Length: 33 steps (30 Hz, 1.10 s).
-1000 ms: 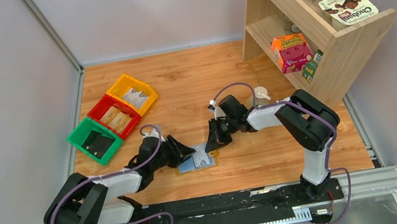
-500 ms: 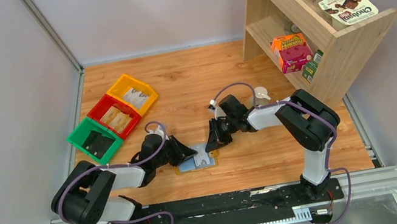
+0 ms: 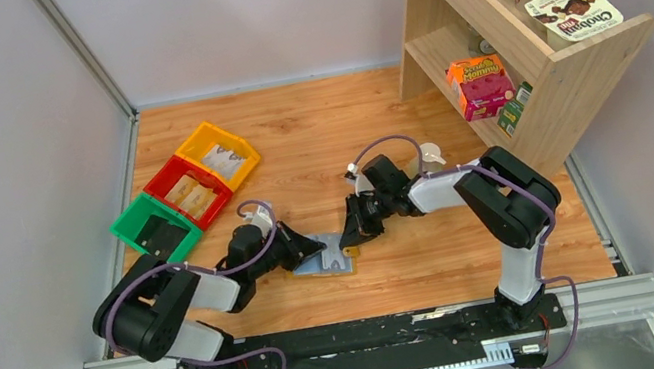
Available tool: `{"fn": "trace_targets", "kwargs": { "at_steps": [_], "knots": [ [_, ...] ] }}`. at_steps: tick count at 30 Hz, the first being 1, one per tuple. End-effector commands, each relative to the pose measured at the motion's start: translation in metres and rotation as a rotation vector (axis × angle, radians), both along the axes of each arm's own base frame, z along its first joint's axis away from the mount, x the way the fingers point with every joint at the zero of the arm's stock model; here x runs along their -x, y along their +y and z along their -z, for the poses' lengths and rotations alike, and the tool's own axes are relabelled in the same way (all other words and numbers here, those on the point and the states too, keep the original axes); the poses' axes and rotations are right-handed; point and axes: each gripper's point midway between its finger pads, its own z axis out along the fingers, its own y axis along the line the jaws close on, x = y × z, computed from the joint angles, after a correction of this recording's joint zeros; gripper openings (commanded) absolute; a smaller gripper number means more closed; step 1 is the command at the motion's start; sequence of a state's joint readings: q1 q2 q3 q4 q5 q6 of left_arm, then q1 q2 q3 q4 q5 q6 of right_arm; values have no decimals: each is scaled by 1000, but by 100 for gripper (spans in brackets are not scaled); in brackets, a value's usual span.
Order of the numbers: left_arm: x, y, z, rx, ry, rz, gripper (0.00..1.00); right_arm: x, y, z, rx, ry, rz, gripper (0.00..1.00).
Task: Take the credit cards out of the card holder
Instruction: Remove the credit card from the card holder.
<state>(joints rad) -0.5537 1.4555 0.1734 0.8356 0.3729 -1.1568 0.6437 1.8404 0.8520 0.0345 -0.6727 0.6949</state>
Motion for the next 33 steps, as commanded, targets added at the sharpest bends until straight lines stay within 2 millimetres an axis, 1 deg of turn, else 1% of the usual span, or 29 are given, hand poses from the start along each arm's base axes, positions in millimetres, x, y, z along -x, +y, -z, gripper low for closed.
{"fn": "trace_targets", "kwargs": {
  "at_steps": [1,2,5,6,10,11,12,13,14,15,16,17,18,19,20,21,22,23,24,25,28,29,31,32,33],
  "knots": [
    [-2,-16,-40,136,-126,62,2,0,-17,25,119,-7,29,13],
    [-3,-15,-42,138,-131,61,0,0,-17,26,120,-6,29,13],
    [-3,-11,-40,118,-124,48,0,1,-18,27,125,-6,28,13],
    [-3,-9,-42,115,-129,42,0,0,-19,28,126,-5,30,13],
    [0,2,-31,39,-100,33,0,1,-19,29,130,1,30,13],
    [-2,3,-37,38,-116,29,0,0,-19,30,131,0,33,13],
    [1,7,-28,2,-92,25,0,0,-19,30,131,-1,32,13],
    [0,7,-33,1,-109,25,0,0,-20,30,133,2,32,13],
    [2,10,-28,-22,-92,23,0,0,-20,30,133,2,32,13],
    [2,11,-31,-19,-99,22,0,0,-20,30,133,2,32,13],
    [4,13,-28,-32,-88,21,0,0,-19,30,132,2,33,13],
    [2,16,-32,-31,-98,9,0,0,-20,30,133,0,33,13],
    [4,19,-25,-56,-76,6,0,0,-20,30,132,1,32,13],
    [3,23,-30,-57,-92,-3,0,0,-19,29,131,-3,33,13],
    [5,27,-25,-84,-75,-9,0,0,-20,29,133,-3,33,13],
    [7,31,-25,-99,-69,-16,0,0,-20,28,135,-4,32,13],
    [5,36,-25,-126,-83,-28,0,-2,-20,27,136,-13,34,13],
    [9,41,-24,-154,-73,-35,0,-3,-20,25,139,-20,34,13],
    [5,45,-27,-181,-97,-51,0,-4,-20,23,139,-25,31,13],
    [5,52,-28,-212,-100,-74,0,-6,-19,21,137,-34,33,13],
    [2,62,-42,-250,-149,-113,0,-12,-19,14,146,-60,36,13],
    [1,67,-47,-255,-166,-140,0,-17,-18,9,145,-77,35,13],
    [-1,73,-54,-258,-179,-180,0,-24,-14,-5,137,-122,29,13],
    [-3,74,-64,-245,-207,-195,0,-30,-12,-15,130,-145,33,13],
    [-5,77,-68,-242,-215,-223,0,-36,-9,-27,117,-174,37,14]
  ]
}}
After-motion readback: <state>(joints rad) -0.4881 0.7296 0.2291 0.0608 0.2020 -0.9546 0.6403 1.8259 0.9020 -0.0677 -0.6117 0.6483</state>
